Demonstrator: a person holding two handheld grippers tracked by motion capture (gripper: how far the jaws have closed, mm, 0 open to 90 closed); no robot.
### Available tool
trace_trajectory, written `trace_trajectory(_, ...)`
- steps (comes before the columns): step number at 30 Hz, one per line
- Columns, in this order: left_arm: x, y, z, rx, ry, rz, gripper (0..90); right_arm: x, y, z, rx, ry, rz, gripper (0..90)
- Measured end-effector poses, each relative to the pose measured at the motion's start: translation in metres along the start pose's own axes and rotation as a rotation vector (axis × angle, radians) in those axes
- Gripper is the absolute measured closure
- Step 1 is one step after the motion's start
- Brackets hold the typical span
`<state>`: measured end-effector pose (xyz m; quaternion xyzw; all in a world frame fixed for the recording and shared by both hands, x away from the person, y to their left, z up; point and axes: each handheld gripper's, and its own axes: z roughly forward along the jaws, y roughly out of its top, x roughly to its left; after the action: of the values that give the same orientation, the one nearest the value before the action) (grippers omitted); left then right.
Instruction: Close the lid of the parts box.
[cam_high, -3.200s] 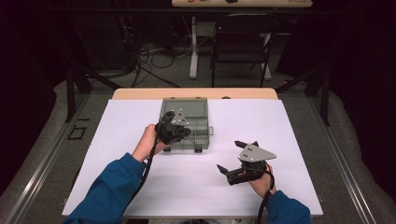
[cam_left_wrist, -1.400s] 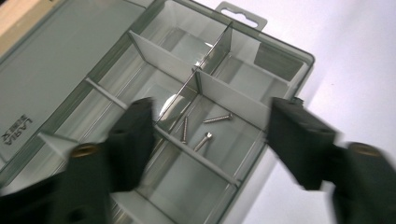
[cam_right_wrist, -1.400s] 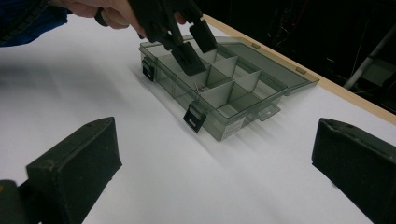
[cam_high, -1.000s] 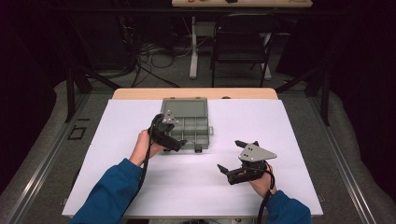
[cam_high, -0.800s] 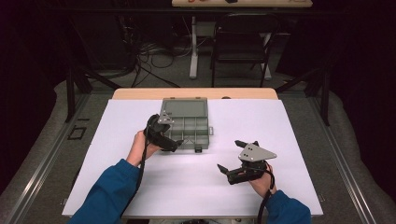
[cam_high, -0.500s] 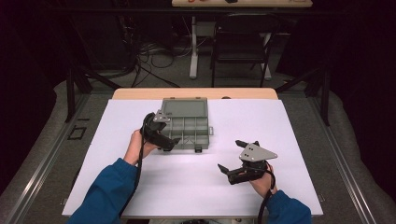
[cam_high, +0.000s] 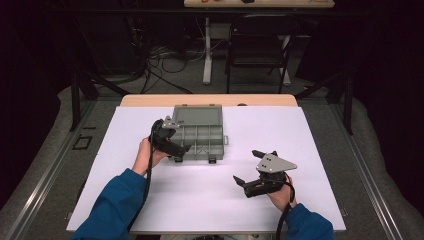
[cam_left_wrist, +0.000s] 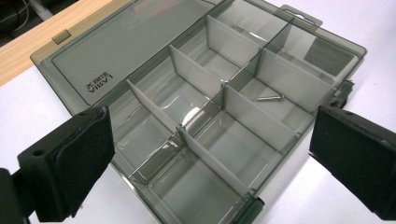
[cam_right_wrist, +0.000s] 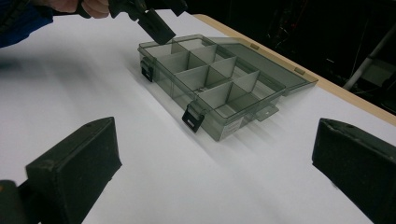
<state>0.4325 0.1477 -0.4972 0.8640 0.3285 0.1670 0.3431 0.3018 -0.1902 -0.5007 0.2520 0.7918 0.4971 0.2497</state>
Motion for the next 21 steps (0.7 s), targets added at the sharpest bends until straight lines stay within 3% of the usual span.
trace_trajectory(18, 0.009, -0.003, 0.024, 0.037, 0.002, -0.02, 0.0, -0.001, -0.004, 0.0, 0.007, 0.006, 0.01, 0.0)
trace_trajectory(21, 0.01, -0.004, 0.027, 0.039, -0.003, -0.023, 3.6, -0.001, -0.004, 0.0, 0.01, 0.011, 0.008, 0.0)
